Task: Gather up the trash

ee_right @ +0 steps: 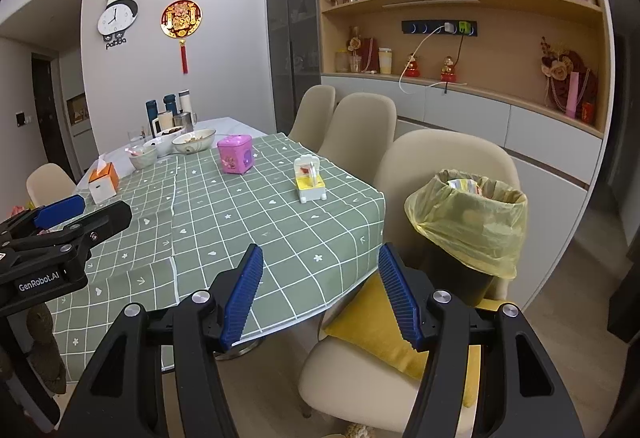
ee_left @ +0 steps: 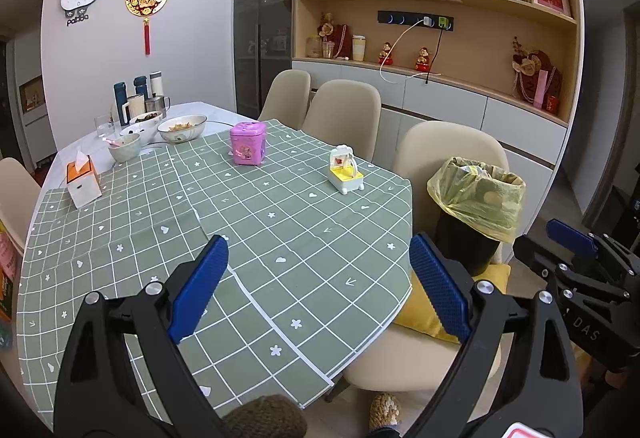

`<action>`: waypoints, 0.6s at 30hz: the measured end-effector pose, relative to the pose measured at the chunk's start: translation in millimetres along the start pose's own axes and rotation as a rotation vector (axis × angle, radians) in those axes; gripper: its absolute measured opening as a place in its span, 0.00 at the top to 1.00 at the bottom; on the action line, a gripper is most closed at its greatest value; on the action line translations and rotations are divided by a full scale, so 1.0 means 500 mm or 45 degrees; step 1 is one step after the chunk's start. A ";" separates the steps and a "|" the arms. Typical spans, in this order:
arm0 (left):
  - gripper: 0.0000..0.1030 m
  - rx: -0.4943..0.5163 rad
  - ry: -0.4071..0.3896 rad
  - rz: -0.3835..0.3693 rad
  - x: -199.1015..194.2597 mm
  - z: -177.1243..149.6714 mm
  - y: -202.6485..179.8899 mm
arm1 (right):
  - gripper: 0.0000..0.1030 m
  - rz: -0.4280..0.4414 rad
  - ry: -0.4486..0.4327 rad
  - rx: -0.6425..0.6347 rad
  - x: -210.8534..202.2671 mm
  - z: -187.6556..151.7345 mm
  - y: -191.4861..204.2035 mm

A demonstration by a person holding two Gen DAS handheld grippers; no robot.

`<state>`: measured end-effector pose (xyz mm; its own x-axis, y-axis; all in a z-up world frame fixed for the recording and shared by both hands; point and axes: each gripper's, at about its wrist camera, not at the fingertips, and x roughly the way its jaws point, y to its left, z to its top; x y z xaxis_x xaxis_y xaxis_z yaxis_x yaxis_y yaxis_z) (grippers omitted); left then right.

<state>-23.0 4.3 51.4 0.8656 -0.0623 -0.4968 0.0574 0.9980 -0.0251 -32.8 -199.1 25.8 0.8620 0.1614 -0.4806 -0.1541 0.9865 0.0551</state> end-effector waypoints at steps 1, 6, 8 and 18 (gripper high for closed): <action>0.15 -0.002 0.002 -0.003 0.001 0.000 0.000 | 0.45 0.002 0.003 0.002 0.000 0.000 0.000; 0.15 -0.001 0.009 -0.015 0.003 -0.002 -0.002 | 0.45 0.003 0.011 0.003 0.000 -0.003 0.000; 0.15 0.003 0.009 -0.019 0.003 -0.003 -0.003 | 0.45 -0.002 0.011 0.008 0.001 -0.004 -0.002; 0.15 0.007 0.021 -0.044 0.007 -0.007 -0.012 | 0.45 -0.022 0.016 0.021 -0.003 -0.004 -0.012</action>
<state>-22.2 -1.7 46.9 0.8549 -0.0962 -0.5098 0.0894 0.9953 -0.0378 -34.4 -205.4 24.3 0.8584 0.1443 -0.4923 -0.1312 0.9895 0.0613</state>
